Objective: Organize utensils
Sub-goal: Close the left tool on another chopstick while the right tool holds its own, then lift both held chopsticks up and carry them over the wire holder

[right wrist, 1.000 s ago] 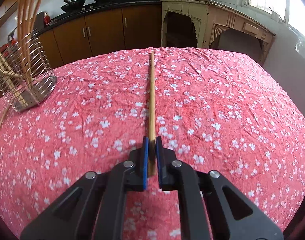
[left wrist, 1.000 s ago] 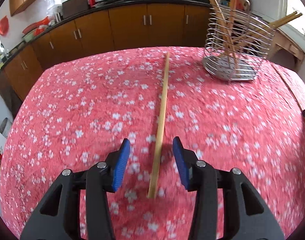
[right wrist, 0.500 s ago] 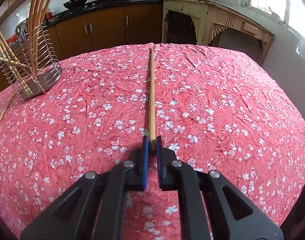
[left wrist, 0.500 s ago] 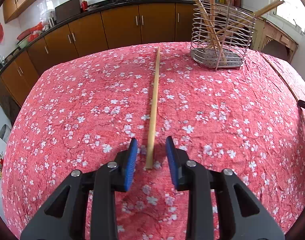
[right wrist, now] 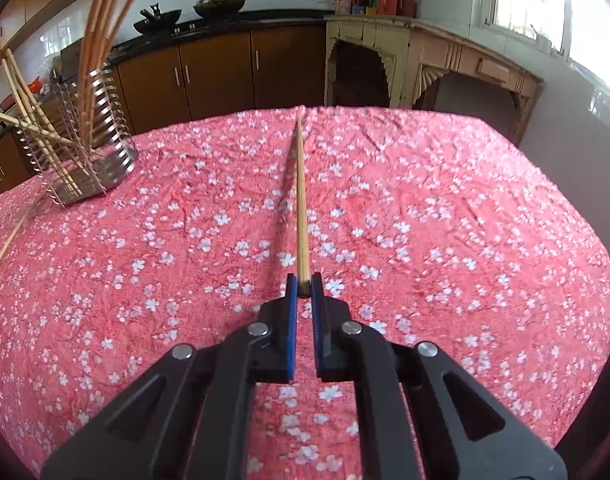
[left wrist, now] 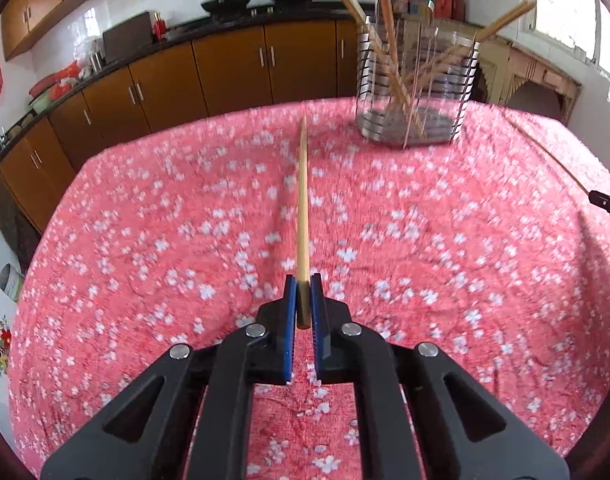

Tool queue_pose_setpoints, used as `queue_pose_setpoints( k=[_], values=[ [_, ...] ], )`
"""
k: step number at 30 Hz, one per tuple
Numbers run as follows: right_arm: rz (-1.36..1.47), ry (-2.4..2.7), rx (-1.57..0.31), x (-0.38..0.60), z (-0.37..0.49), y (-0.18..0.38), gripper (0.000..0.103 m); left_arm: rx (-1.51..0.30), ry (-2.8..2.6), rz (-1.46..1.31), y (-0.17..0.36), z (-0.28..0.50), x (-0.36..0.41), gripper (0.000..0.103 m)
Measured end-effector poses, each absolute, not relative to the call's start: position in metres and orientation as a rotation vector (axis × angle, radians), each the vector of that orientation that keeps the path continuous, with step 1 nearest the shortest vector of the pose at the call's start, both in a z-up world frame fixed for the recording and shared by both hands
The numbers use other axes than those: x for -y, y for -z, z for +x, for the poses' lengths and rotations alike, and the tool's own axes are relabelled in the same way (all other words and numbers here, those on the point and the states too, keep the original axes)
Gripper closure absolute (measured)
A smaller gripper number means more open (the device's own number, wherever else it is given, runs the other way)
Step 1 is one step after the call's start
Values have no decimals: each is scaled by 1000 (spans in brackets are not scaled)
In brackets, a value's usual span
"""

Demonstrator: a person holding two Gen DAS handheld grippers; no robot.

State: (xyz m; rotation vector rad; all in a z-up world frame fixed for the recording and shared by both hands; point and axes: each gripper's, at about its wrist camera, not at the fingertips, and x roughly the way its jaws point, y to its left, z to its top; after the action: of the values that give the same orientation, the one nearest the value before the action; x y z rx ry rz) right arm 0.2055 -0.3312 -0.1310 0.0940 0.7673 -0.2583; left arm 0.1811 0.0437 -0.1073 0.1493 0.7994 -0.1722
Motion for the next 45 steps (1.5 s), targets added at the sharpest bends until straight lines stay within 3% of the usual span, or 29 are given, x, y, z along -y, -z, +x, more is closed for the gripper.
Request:
queue_pose_setpoints(
  k=[24,45],
  values=[
    [78,214,-347,323,170,7,95,-412,126,22,6,158,-65,96],
    [136,90,-203,303,163,-55,95,-270,115,-35,-48,156,-58,97]
  ],
)
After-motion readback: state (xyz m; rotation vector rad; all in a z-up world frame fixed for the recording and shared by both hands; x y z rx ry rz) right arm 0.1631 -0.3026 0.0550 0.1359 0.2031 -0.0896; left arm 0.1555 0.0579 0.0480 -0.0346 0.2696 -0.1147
